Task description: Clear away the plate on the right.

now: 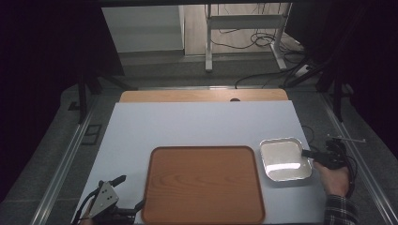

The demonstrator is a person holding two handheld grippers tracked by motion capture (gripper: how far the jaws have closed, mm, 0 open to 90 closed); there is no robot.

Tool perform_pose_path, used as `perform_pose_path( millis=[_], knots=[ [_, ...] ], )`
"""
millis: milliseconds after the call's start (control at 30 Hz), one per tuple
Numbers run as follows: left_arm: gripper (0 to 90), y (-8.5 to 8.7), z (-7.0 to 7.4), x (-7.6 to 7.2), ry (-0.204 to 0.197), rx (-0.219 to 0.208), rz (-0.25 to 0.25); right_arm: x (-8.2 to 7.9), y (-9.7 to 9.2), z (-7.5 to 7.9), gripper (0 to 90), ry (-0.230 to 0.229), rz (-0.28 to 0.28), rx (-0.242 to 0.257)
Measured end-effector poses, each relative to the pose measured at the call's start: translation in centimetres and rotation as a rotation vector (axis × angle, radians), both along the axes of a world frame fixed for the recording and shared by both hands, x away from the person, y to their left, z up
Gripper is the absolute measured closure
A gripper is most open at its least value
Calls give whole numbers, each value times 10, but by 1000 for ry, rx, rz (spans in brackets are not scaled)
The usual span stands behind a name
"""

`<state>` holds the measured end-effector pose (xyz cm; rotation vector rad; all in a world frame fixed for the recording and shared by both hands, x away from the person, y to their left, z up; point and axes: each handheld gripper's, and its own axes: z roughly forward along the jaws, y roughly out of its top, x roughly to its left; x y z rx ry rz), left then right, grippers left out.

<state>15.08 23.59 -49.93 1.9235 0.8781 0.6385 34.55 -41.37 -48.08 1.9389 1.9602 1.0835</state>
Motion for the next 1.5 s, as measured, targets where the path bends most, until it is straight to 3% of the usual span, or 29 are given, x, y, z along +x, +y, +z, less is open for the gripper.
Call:
perform_pose_path(
  millis=[367,900,1067,1500],
  knots=[
    [29,0,0,0,0,0,-1,-6,8,8,882,-29,28,65],
    [29,0,0,0,0,1,-2,-6,58,12,881,-23,136,101],
    [29,0,0,0,0,1,-2,-5,79,11,881,-18,182,96],
    [29,0,0,0,0,5,-2,-3,115,6,880,-6,252,120]
  ],
)
